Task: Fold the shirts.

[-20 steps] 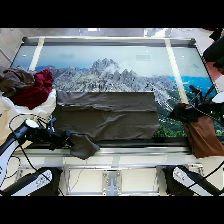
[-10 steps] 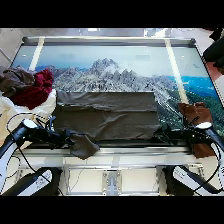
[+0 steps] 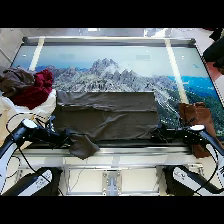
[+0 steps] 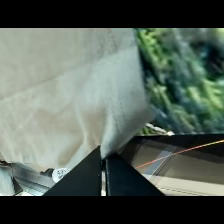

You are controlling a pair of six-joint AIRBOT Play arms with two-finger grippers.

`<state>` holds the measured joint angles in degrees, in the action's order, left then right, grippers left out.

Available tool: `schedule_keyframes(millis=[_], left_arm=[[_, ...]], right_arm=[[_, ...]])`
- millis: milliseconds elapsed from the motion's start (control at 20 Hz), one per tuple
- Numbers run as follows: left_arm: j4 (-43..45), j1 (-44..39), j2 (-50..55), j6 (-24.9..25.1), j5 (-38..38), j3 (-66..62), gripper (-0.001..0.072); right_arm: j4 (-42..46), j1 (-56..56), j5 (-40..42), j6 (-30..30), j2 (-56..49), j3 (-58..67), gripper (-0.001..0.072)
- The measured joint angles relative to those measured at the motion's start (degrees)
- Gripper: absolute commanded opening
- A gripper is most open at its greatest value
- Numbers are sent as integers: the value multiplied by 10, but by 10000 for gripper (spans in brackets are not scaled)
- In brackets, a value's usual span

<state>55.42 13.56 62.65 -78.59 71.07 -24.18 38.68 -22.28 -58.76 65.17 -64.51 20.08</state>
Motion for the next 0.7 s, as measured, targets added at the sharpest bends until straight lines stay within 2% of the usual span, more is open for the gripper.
schedule_keyframes(millis=[100, 300, 550, 700], left_arm=[[0, 0, -5, 0, 4, -5, 14], [-1, 8, -57, 0, 38, -31, 14], [-36, 55, -169, 0, 63, -93, 12], [-76, 58, -202, 2, 24, -142, 11]], right_arm=[[-6, 1, -19, -5, 4, 10, 10], [5, 1, -106, -9, 42, 65, 10], [98, 1, -232, 45, 98, 178, 9], [137, 1, -255, 73, 110, 232, 9]])
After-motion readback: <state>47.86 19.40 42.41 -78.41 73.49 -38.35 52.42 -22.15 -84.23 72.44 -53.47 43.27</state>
